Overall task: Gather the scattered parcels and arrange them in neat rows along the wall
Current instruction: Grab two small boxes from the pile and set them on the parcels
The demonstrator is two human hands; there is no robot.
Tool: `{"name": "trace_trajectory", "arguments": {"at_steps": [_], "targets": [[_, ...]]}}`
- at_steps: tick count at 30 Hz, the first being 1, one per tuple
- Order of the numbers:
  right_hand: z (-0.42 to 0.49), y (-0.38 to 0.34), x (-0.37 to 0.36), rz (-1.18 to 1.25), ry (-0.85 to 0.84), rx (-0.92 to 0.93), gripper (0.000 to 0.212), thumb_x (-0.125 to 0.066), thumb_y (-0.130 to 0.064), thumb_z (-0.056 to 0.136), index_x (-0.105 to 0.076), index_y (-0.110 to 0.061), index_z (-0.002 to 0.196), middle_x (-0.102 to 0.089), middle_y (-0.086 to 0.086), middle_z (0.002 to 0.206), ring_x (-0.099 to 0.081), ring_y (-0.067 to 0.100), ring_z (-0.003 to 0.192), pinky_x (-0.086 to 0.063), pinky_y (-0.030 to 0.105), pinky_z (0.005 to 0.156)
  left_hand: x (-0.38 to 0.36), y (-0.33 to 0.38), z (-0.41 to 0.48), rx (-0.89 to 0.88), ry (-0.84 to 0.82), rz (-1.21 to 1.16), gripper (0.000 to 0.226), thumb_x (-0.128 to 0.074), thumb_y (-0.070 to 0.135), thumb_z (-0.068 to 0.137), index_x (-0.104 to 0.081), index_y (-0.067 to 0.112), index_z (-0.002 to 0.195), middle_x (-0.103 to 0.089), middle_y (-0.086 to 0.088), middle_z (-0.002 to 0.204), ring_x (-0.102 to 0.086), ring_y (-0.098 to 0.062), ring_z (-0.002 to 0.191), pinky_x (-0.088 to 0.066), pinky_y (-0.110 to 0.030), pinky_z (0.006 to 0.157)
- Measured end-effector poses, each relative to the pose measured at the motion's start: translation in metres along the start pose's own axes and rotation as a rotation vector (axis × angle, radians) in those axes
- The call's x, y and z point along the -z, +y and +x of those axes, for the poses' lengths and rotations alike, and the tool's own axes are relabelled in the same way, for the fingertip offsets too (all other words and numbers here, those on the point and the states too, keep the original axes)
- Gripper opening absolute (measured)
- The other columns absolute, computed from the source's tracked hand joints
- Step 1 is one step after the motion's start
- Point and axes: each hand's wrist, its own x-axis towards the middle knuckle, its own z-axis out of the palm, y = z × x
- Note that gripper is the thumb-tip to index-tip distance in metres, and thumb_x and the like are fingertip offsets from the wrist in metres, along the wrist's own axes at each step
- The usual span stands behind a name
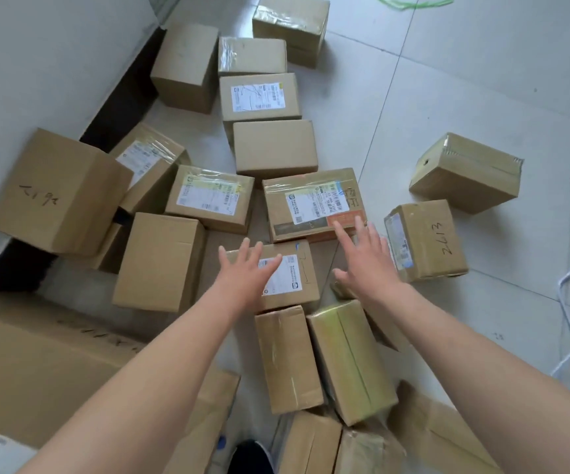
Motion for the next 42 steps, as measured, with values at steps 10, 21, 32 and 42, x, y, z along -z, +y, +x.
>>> {"name": "trace_trajectory", "arguments": {"at_steps": [10, 21, 32, 42], "targets": [[0.147, -0.027, 0.019, -0.611, -0.029, 0.356, 0.121, -0.072, -0.052, 0.081, 0.025, -0.032, 0.15, 0.029, 0.02, 0.157, 0.023, 0.046, 0.144, 0.002, 0.066, 0.114, -0.035, -0.021, 0.055, -0.179, 0.056, 0.131, 0.143, -0.073, 0.081, 0.05, 0.021, 0.038, 0.148, 0.029, -0.015, 0.157, 0.027, -0.041, 0.143, -0.002, -0.078, 0.104], [0.172, -0.016, 0.01, -0.516, -0.028, 0.324, 0.129, -0.072, -0.067, 0.066, 0.028, -0.044, 0.145, 0.029, 0.019, 0.157, 0.014, 0.042, 0.146, -0.019, 0.059, 0.111, -0.039, -0.027, 0.06, -0.202, 0.198, 0.145, 0.12, -0.069, 0.077, 0.065, 0.007, 0.038, 0.15, 0.014, -0.02, 0.16, 0.008, -0.043, 0.146, -0.011, -0.072, 0.11], [0.191, -0.175, 0.008, -0.297, 0.106, 0.494, 0.123, -0.055, -0.087, 0.067, 0.019, -0.036, 0.151, 0.017, 0.017, 0.162, 0.015, 0.043, 0.147, 0.004, 0.062, 0.115, -0.065, -0.103, 0.021, -0.14, 0.175, 0.212, 0.136, -0.076, 0.071, 0.06, 0.026, 0.043, 0.146, 0.016, -0.025, 0.158, 0.009, -0.04, 0.147, -0.009, -0.068, 0.11], [0.166, -0.19, -0.005, -0.288, 0.277, 0.332, 0.116, -0.069, -0.07, 0.064, 0.001, -0.041, 0.152, -0.027, 0.026, 0.14, -0.04, 0.042, 0.113, -0.036, 0.049, 0.092, -0.046, -0.098, 0.005, -0.072, 0.214, 0.167, 0.132, -0.082, 0.061, 0.058, 0.011, 0.042, 0.149, -0.004, -0.023, 0.154, -0.009, -0.039, 0.139, -0.018, -0.069, 0.109]]}}
